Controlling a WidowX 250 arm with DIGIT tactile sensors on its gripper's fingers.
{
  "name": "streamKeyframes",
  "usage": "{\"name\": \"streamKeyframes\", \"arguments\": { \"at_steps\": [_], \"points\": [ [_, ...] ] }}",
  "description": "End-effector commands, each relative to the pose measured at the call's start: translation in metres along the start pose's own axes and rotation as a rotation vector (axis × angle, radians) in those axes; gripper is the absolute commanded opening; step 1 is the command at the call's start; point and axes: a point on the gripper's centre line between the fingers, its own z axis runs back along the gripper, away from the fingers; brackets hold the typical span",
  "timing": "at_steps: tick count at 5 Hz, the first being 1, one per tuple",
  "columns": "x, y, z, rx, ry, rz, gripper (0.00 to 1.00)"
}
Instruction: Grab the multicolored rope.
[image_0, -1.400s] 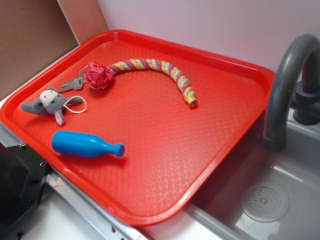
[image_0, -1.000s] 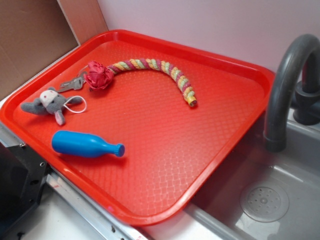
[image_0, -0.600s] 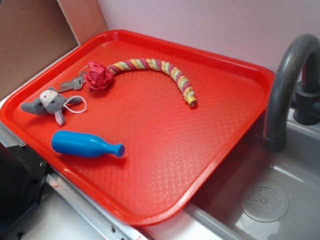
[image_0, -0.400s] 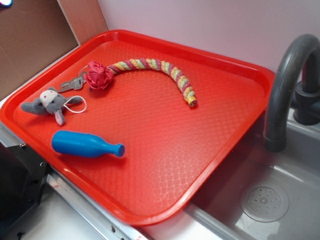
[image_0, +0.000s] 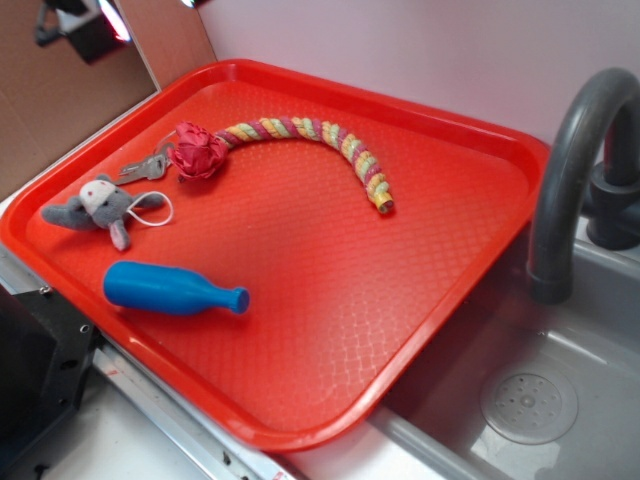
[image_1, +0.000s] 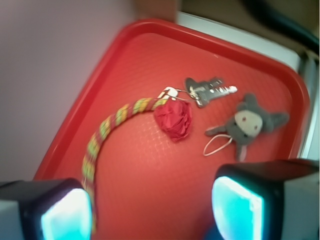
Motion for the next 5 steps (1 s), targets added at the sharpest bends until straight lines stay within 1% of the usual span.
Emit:
{"name": "streamKeyframes", "arguments": {
  "at_steps": [1, 2, 3, 4, 5],
  "points": [
    [0.008, -0.042, -0.03, -0.131, 0.133, 0.002, 1.0],
    [0.011, -0.06, -0.061, -0.059, 0.079, -0.022, 1.0],
    [0.006, -0.068, -0.081, -0.074, 0.102, -0.045, 1.0],
    [-0.006, -0.074, -0.107, -0.036, 0.126, -0.079, 1.0],
    [-0.014, -0.076, -0.125, 0.005, 0.097, -0.098, 1.0]
  ]
}}
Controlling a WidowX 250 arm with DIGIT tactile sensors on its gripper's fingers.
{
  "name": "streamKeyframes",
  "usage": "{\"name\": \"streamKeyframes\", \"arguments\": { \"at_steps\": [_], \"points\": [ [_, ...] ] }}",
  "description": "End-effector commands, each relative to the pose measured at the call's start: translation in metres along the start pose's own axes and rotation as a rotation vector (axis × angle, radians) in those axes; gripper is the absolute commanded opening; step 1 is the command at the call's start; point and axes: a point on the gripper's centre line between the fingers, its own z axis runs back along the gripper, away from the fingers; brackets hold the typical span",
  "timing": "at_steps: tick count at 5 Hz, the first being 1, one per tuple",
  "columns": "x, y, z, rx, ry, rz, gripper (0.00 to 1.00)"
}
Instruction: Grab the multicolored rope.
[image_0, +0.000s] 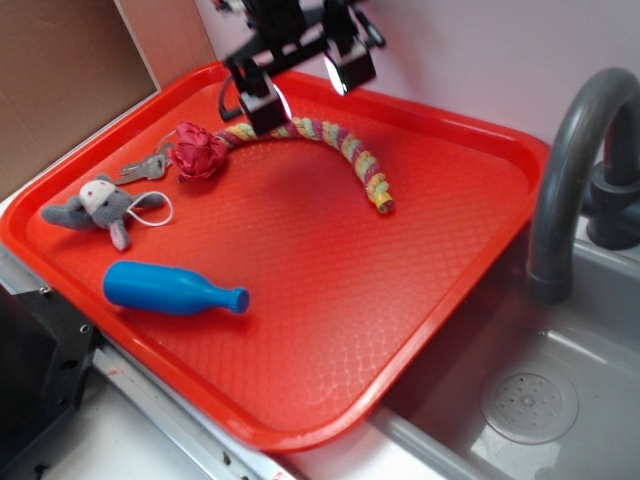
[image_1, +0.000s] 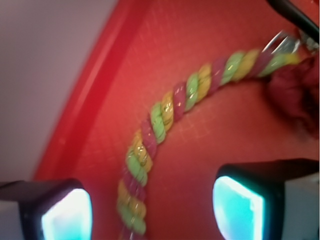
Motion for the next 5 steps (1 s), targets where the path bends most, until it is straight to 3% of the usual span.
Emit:
{"name": "streamKeyframes", "arguments": {
  "at_steps": [1, 3, 4, 5],
  "points": [
    [-0.001, -0.012, -0.015, -0.009, -0.045, -0.039, 1.0],
    [0.002, -0.016, -0.028, 0.012, -0.028, -0.048, 1.0],
    [0.004, -0.009, -0.029, 0.018, -0.046, -0.025, 0.0],
    [0.005, -0.005, -0.031, 0.023, -0.055, -0.034, 0.0]
  ]
}}
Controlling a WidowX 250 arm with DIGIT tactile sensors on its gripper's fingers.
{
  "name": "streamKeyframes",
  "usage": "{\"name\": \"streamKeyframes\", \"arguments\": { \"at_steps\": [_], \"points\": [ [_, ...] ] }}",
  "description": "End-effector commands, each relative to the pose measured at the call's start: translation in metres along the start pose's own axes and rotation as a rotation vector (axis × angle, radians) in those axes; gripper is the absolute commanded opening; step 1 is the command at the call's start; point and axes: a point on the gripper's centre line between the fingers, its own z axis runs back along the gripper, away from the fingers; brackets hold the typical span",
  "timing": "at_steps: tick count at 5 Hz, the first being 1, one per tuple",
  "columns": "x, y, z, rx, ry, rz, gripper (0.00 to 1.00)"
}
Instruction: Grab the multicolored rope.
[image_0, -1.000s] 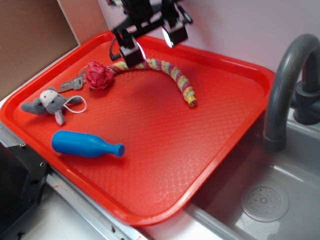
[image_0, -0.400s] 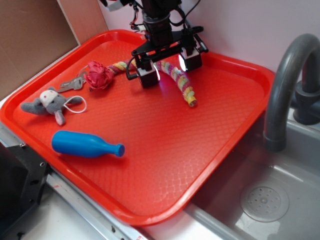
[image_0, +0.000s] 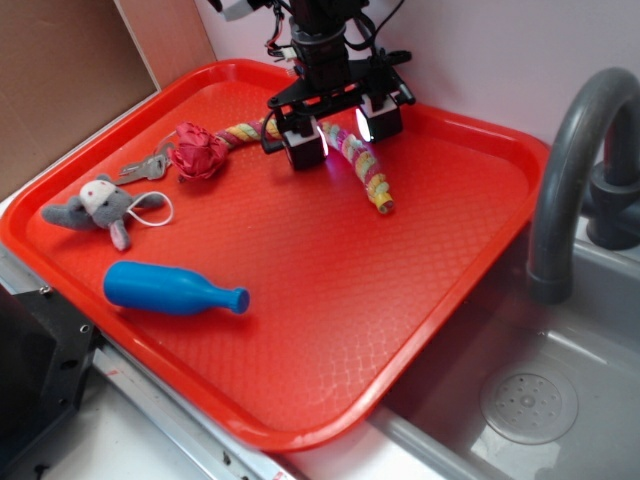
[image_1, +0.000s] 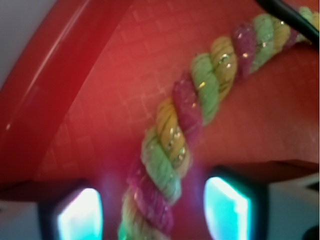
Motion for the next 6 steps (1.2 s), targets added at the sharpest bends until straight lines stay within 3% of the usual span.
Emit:
{"name": "streamKeyframes", "arguments": {
  "at_steps": [1, 2, 3, 4, 6],
  "points": [
    [0.013, 0.011, 0.007, -0.025, -0.021, 0.021, 0.0],
    [0.02, 0.018, 0.02, -0.006, -0.003, -0.009, 0.0],
    [0.021, 0.028, 0.059, -0.029, 0.013, -0.117, 0.0],
    [0.021, 0.042, 0.103, 0.019, 0.076, -0.366, 0.0],
    [0.022, 0.087, 0.174, -0.005, 0.122, -0.865, 0.0]
  ]
}}
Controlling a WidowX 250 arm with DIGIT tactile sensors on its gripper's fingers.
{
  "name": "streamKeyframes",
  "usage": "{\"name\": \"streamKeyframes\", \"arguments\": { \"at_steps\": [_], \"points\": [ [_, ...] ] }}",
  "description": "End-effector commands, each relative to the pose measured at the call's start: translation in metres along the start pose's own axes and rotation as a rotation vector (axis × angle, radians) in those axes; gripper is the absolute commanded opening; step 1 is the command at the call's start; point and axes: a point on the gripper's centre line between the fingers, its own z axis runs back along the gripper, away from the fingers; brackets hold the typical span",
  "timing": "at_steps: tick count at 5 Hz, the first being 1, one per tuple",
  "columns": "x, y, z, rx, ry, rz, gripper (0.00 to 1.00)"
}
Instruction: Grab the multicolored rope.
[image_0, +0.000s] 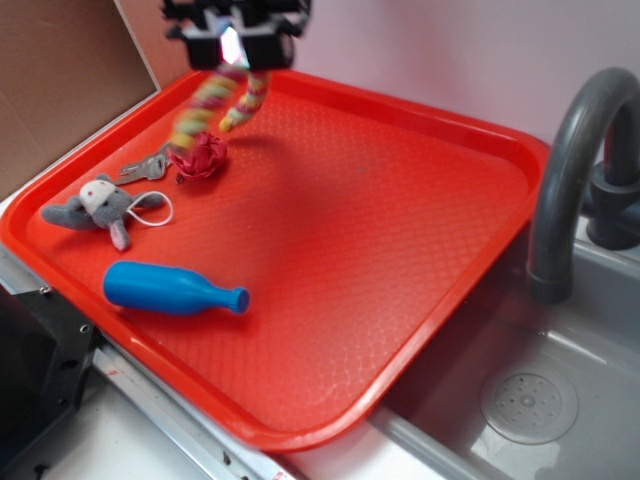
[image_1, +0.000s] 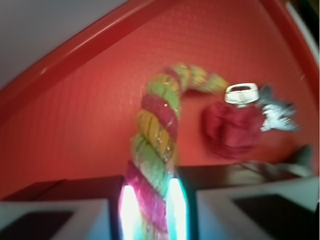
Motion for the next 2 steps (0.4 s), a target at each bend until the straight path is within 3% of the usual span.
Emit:
{"name": "streamKeyframes", "arguments": {
  "at_steps": [1, 2],
  "points": [
    [-0.0156, 0.0539, 0.0721, -0.071, -0.107, -0.217, 0.0],
    [-0.0219, 0.0618, 0.0728, -0.02, -0.13, -0.065, 0.0]
  ]
}}
